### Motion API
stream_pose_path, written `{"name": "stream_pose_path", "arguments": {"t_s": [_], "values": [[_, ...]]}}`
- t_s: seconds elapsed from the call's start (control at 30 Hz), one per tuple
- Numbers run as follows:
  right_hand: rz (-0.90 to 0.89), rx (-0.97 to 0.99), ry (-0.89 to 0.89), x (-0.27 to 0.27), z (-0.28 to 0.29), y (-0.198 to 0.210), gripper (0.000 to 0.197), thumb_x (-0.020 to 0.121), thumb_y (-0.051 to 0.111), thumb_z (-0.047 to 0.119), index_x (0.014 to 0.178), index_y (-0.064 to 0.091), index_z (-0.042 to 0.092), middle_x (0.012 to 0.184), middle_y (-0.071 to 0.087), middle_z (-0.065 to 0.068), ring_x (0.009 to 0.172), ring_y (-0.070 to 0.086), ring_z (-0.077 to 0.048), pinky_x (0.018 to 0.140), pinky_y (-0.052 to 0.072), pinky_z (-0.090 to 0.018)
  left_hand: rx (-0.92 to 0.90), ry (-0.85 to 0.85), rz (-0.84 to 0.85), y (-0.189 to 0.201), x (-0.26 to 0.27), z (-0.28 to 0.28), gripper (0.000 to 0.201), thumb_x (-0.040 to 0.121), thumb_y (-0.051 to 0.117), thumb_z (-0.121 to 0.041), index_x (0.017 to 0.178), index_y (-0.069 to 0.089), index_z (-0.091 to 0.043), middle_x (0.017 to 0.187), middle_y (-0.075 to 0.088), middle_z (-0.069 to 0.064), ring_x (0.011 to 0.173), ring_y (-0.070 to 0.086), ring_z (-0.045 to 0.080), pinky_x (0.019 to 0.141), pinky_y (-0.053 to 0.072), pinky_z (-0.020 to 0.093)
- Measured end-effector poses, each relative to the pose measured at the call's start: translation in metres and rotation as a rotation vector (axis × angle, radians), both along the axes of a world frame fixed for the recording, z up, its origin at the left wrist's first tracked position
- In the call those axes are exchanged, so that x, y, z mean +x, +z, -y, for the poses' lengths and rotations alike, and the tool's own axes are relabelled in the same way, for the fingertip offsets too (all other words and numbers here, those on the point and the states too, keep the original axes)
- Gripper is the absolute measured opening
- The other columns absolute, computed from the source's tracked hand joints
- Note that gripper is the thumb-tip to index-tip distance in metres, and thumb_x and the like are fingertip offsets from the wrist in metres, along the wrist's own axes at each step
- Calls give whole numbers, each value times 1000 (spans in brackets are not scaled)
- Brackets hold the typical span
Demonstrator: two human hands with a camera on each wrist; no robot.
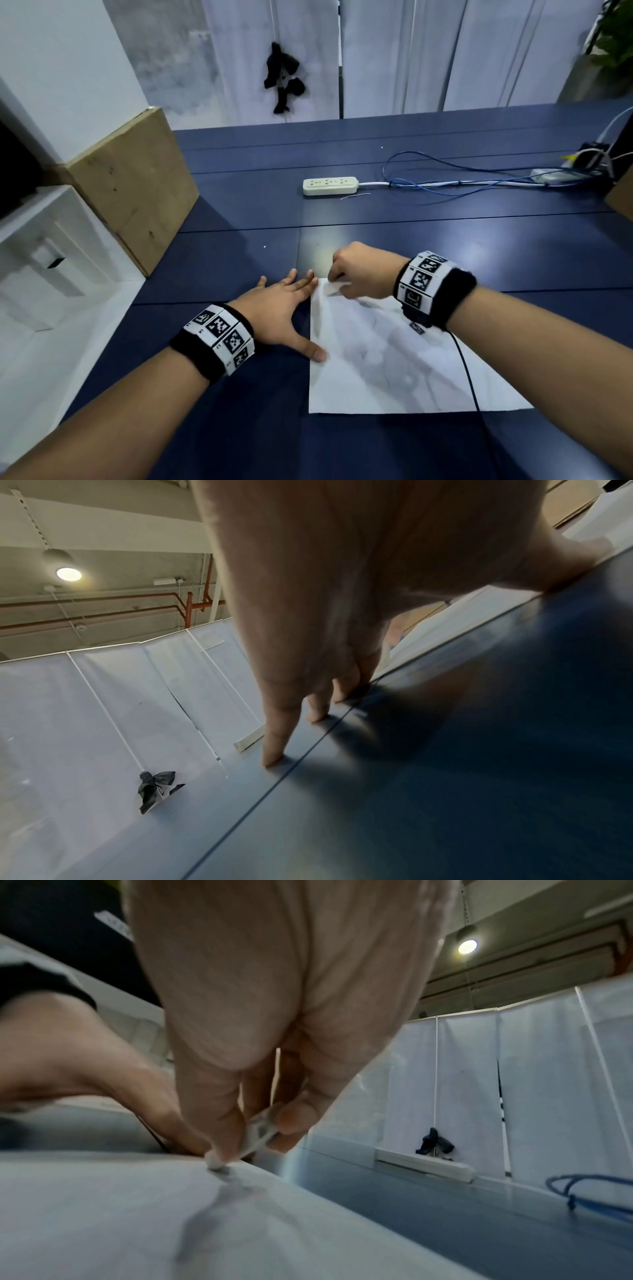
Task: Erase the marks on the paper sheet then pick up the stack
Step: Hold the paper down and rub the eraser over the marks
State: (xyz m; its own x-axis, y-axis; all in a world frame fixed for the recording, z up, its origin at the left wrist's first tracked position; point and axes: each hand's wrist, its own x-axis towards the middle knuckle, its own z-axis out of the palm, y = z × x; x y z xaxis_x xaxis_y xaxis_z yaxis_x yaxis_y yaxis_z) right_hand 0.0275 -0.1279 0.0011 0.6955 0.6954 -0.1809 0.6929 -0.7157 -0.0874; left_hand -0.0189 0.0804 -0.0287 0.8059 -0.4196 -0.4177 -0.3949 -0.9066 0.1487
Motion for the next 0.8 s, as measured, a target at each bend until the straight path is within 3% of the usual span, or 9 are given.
{"name": "stream_pose_path", "arguments": {"t_s": [0.13, 0.27, 0.5, 0.7, 0.8], "values": [[24, -8, 67, -5, 6, -5, 26, 80, 66, 18, 102, 73, 7, 104, 66, -12, 93, 61, -33, 80, 46, -38, -2, 2, -1, -1, 0, 0, 143, 51, 61, -95, 160, -7, -30, 164, -15, -16, 151, -17, 9, 120, -2, 63], [-173, 55, 179, -30, 16, -9, 30, 77, 72, 21, 106, 76, 17, 101, 68, -3, 88, 62, -23, 80, 49, -32, -4, 0, -8, -2, 0, -1, 144, 52, 61, -95, 159, -8, -29, 164, -17, -17, 151, -18, 8, 120, -2, 62], [10, -15, 16, 1, 6, -3, 24, 81, 65, 19, 100, 73, 9, 99, 69, -12, 92, 61, -34, 78, 48, -38, 4, 1, -6, -1, 0, 0, 145, 50, 60, -96, 160, -8, -29, 164, -16, -16, 151, -17, 10, 120, -1, 64], [-190, 50, 160, -36, 23, -7, 30, 77, 72, 18, 106, 76, 16, 104, 69, 0, 90, 62, -21, 82, 48, -30, 2, -9, -6, -1, 0, 0, 144, 52, 60, -96, 159, -8, -28, 163, -17, -17, 151, -18, 9, 121, -3, 61], [-111, 56, 69, -20, 17, -5, 30, 78, 69, 18, 107, 75, 15, 101, 71, -4, 90, 63, -25, 81, 50, -32, 9, -10, -8, 0, 0, 0, 144, 52, 59, -96, 159, -8, -28, 163, -17, -17, 151, -18, 9, 120, -2, 62]]}}
